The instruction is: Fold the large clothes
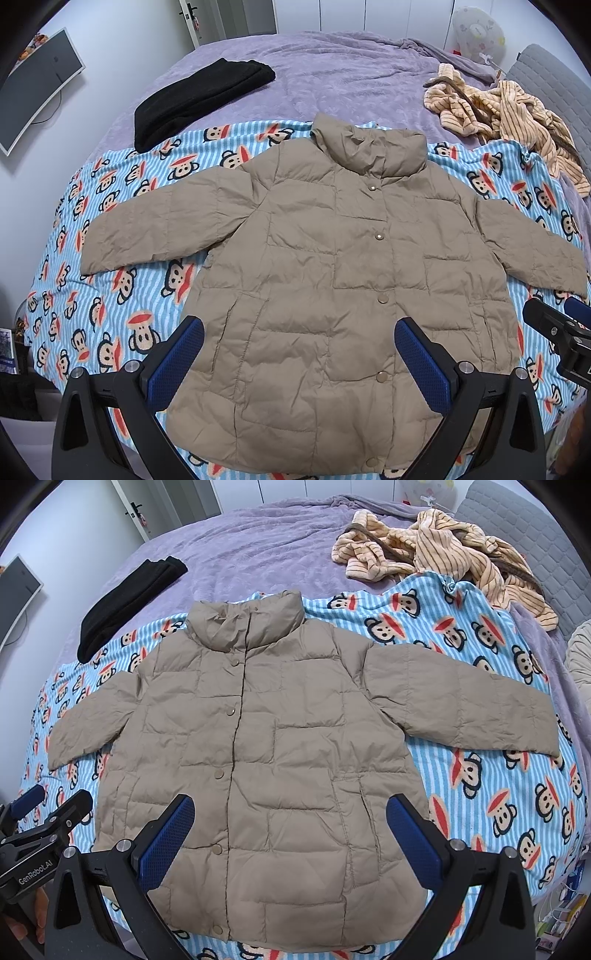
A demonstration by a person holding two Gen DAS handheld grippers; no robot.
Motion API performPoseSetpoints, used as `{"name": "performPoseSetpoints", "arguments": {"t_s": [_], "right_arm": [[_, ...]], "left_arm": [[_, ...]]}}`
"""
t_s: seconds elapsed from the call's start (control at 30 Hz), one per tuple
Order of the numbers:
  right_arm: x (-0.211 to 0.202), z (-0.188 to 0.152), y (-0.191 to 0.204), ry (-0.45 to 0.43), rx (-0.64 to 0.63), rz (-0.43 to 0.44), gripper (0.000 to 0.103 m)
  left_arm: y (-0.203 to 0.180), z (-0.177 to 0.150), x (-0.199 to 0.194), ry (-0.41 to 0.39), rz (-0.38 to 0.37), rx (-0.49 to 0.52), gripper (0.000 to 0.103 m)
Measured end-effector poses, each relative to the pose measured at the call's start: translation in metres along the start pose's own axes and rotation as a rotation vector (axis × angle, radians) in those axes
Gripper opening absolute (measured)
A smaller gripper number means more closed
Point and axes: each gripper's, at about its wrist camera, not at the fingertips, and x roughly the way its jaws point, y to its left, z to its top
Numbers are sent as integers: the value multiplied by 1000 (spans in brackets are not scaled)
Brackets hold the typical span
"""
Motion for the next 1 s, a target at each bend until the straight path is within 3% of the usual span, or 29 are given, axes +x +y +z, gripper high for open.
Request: {"name": "performPoseSetpoints", "arguments": {"t_s": [0.17,0.3,0.5,0.63,0.7,0.83,1.0], "right_arm": [[1,-4,0,9,7,3,103],[7,-6,-4,19,28,13,103],[10,-6,-4,-4,85,83,103],[28,-9,4,55,102,132,103],[39,-15,12,81,117,155,103],[62,-25,35,178,121,151,103],[92,-30,71,198,112,140,103]], "left_arm": [[1,2,8,26,-11,-16,103],[8,7,15,73,-64,-70,103],[22,8,31,92,-101,-82,103],[45,8,56,117,-133,-82,103],[63,8,68,99,-113,-96,103],[115,8,105,115,-210,-194,103],[192,10,155,94,-274,-346,103]]}}
